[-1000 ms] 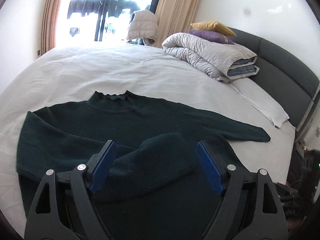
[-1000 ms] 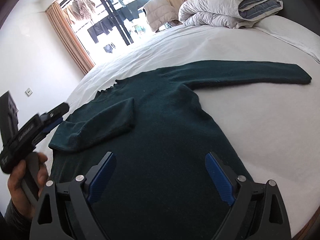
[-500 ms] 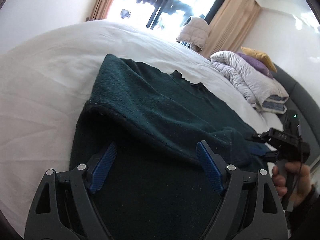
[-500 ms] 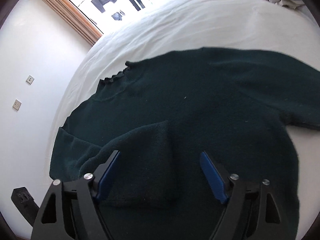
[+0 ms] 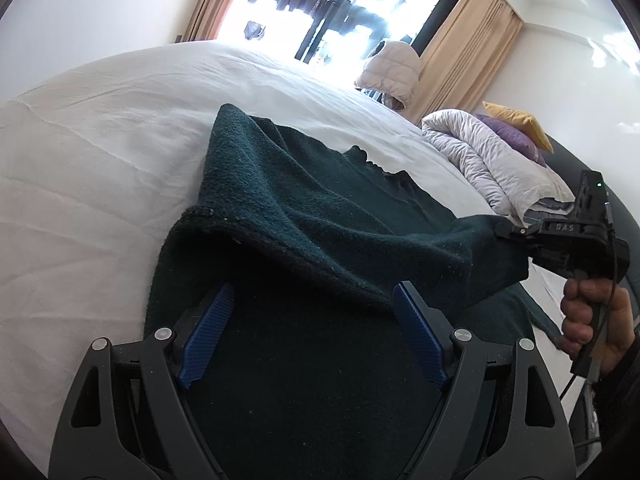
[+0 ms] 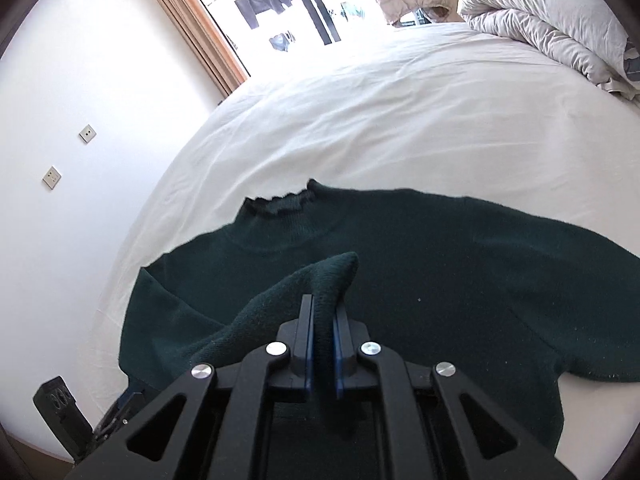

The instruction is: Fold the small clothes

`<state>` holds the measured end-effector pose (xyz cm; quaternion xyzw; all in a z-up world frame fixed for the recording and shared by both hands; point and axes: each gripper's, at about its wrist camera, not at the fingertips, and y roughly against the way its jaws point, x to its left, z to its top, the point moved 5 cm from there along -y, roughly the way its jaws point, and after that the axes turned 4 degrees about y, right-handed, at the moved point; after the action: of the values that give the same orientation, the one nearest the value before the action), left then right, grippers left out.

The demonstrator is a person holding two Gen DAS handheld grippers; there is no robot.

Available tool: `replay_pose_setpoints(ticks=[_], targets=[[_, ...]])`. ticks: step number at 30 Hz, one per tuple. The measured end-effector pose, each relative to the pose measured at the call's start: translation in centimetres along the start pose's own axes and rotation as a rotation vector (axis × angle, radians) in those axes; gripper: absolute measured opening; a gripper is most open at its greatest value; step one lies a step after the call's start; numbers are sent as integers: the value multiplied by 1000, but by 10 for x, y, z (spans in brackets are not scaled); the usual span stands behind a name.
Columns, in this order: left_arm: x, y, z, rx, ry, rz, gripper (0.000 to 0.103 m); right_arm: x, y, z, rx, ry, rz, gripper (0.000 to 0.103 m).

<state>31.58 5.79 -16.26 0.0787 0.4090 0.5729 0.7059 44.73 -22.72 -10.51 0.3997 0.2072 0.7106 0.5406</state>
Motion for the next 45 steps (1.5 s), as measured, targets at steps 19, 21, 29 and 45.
replay_pose_setpoints(ticks=[19,21,29,45], targets=[[-50,66,28,-268,-378,204,82,70,35,53,-111,115,127,9],[-56,53,49,-251,-406,200,82,51,26,44,-94,62,118,9],[-28,-55,77,5,-427,334,62,-59,-22,-26,69,-197,25,9],[-28,-62,78,-60,-441,425,56,-84,-20,-55,69,-224,-41,9]])
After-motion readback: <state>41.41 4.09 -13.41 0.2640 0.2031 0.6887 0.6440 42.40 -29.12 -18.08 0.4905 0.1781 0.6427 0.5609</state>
